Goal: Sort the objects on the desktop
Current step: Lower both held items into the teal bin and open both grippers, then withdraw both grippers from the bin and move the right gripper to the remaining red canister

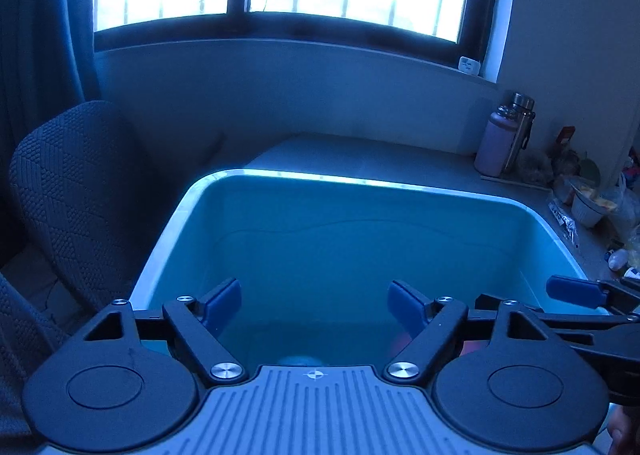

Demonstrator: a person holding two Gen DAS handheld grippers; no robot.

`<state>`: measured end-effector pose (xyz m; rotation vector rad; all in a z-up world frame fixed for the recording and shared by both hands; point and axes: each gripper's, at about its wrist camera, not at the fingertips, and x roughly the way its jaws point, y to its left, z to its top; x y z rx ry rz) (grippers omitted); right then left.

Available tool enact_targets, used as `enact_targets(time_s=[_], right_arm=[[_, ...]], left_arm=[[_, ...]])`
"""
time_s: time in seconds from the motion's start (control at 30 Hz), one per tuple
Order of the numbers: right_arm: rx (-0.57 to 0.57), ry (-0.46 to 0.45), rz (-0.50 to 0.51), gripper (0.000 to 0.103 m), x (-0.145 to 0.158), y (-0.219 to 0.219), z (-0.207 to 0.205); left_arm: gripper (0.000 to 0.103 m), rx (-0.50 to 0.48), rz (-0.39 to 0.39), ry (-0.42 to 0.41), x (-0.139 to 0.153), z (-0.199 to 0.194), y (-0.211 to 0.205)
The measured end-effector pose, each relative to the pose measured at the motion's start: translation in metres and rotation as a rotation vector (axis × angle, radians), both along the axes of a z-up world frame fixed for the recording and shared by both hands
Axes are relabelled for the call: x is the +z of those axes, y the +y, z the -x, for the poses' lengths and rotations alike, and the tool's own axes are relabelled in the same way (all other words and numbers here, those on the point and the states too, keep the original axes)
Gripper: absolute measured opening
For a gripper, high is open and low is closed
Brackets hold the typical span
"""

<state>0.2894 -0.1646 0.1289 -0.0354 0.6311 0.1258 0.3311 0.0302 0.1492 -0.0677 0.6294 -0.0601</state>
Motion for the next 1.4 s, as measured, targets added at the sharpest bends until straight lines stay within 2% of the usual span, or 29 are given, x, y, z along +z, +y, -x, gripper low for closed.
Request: enact_targets(time_s=[0.13,0.5,0.63,0.73,0.9,1.1,1.17,1.4], right_arm=[[-0.001,-0.017,0.004,0.074,0.003,0.001,0.007],[-0.04,-0.062,-0.014,0.074,0.013,-0.004,0.037],[-0.054,-0.099,-0.028,0.074,0.022,-0.008,0.061],[-0.07,-0.126,-0.033,0.08,0.026,-0.012,0.081],[-0.077,-0.163,-0.027,0.088,0.024,-0.016,0.123],[-0.119,-0.174,-0.016,0.097,0.005,-0.024,0.174],[-0.14,-0.176,-0.027,0.099,-0.007,-0.028,0.189],[-0.228,-0.155,-0.037,0.099,-0.053,-0.041,0.233]], left_arm=[[0.082,-0.003,0.002,0.0,-0.001,0.005,0.0],[0.083,-0.042,-0.008,-0.071,0.013,0.04,-0.007],[0.083,-0.055,-0.006,-0.099,0.018,0.066,-0.009],[0.083,-0.066,-0.011,-0.126,0.021,0.092,-0.01],[0.09,-0.065,-0.034,-0.151,0.02,0.14,-0.007],[0.095,-0.103,-0.035,-0.17,0.001,0.2,-0.003],[0.101,-0.103,-0.042,-0.18,-0.012,0.222,0.0],[0.101,-0.103,-0.083,-0.156,-0.06,0.269,0.0]])
